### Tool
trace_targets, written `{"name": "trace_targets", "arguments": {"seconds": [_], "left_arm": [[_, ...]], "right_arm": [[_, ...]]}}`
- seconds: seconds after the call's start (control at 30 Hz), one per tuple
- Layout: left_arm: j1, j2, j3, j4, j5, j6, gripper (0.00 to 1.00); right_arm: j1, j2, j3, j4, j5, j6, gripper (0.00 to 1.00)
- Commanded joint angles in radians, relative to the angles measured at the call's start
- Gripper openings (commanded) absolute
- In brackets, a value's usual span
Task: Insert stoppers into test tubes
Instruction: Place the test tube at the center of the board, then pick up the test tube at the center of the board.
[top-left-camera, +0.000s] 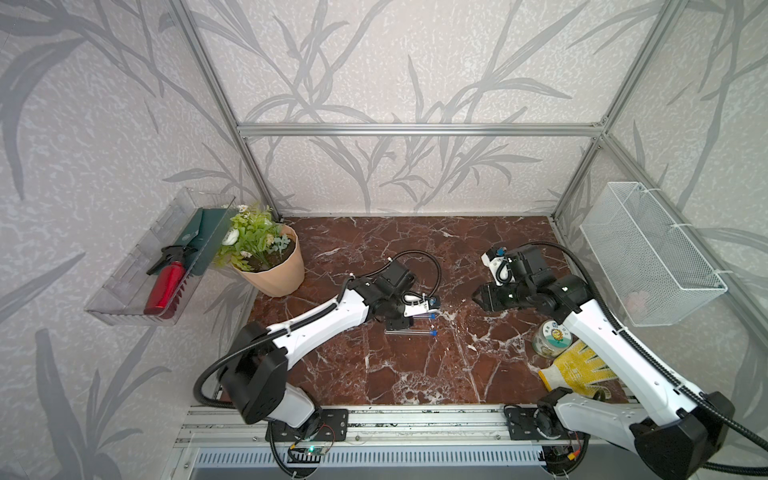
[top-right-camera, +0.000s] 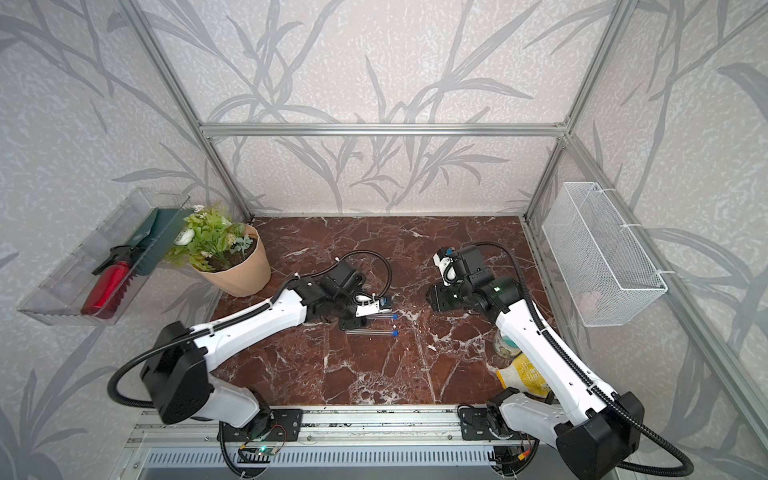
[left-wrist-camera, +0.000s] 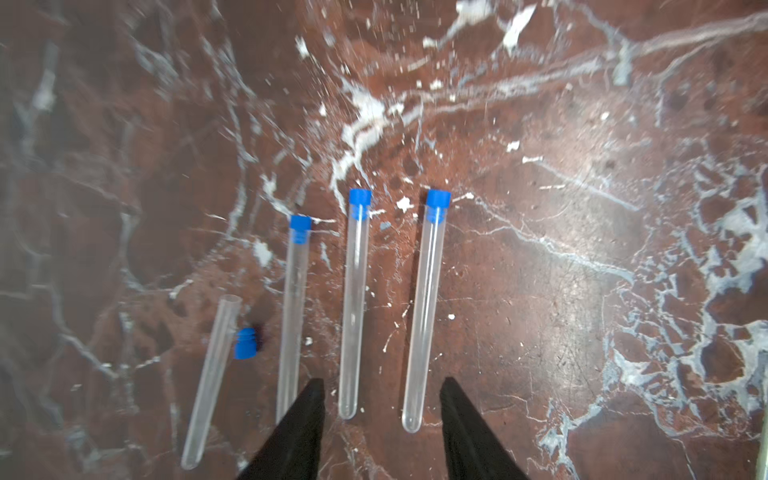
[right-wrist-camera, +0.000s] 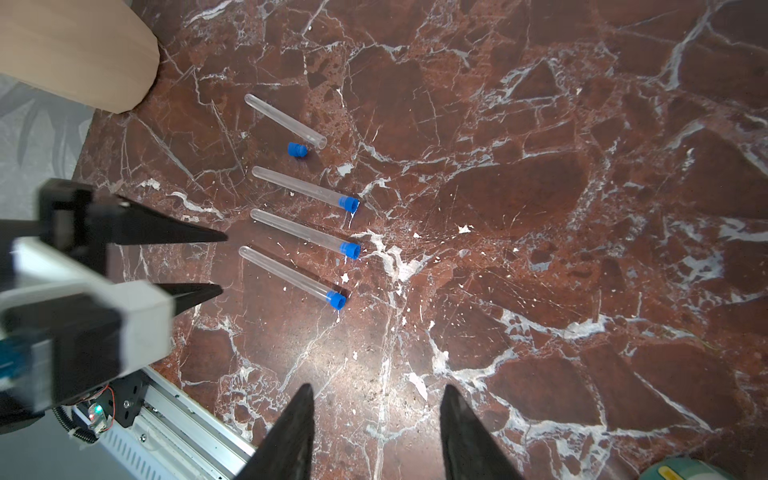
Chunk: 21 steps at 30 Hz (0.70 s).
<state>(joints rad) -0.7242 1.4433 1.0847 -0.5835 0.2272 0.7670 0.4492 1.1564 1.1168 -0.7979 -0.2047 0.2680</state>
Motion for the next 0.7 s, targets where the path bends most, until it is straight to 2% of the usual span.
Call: {"name": "trace_targets", "arguments": {"seconds": [0.0,0.3,0.53,0.67], "left_arm": [[0.048,-0.057,-0.036,0.047,0.039,-0.005,0.51],[0.218,-0.004,-0.017,0.098,-0.008,-0.031,0.49],[0.266,0.099,0.057,0.099,-0.048,-0.155,0.43],[0.28,0.12,0.049,0.129,-0.068,-0.132,0.43]], "right_arm": [[-0.006,-0.002,-0.001,0.039,-0.026,-0.009,0.49],[0.004,0.042,0.023,0.1,-0.05,-0.118,0.48],[0.022,0.106,0.054,0.123,-0.048,-0.185,0.48],[0.038,0.154,0.082,0.125,-0.062,-0.21,0.48]]}}
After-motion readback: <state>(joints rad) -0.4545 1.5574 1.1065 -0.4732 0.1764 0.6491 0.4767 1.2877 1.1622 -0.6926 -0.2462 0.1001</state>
